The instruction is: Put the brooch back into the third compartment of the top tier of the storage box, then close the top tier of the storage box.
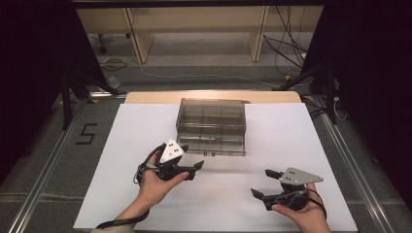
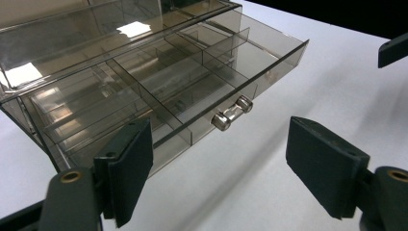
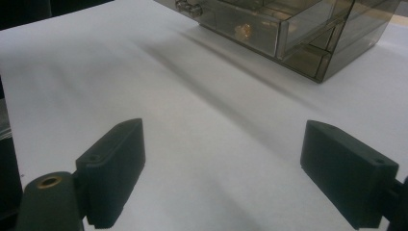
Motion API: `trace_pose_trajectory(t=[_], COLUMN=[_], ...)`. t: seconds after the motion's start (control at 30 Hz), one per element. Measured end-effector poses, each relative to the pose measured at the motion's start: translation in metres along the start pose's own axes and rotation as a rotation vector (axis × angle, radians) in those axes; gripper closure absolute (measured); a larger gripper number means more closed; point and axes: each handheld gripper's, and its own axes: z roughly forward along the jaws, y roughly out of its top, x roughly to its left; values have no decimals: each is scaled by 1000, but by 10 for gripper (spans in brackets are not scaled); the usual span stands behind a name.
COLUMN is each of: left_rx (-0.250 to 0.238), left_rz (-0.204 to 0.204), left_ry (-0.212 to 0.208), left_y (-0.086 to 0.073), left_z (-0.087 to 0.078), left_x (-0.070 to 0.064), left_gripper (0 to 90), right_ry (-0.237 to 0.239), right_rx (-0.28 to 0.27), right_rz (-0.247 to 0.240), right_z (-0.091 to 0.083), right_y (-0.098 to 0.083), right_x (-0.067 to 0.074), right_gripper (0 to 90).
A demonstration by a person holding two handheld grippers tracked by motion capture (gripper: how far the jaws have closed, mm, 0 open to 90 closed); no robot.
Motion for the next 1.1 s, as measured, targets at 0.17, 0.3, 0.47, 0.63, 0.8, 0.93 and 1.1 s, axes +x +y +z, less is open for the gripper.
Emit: trace_pose_trajectory(t=[0.17, 0.3, 0.47, 0.63, 0.8, 0.93, 1.1], left_rx=[-1, 3, 1, -10, -5, -11, -9], left_rz=[3, 3, -2, -10, -9, -15, -7], left_ry=[2, 3, 2, 2, -5, 0, 7], left_y=[-1, -3, -5, -4, -6, -5, -5], left_z=[-1, 0, 0, -1, 1, 2, 2], left_x=[0, 1, -1, 0, 2, 2, 0], left_gripper=[258, 261, 263, 264, 264, 265, 277], right_ry=[-1, 0, 0, 0, -3, -3, -3], right_rx=[-2, -2, -6, -7, -12, -9, -14], right_rz=[0, 3, 10, 18, 28, 30, 26], right_z=[-1, 0, 0, 1, 1, 1, -1], right_y=[0, 0, 0, 0, 0, -1, -2], right_x=[-1, -1, -2, -4, -7, -8, -8], right_gripper=[163, 163, 163, 163, 163, 163, 163])
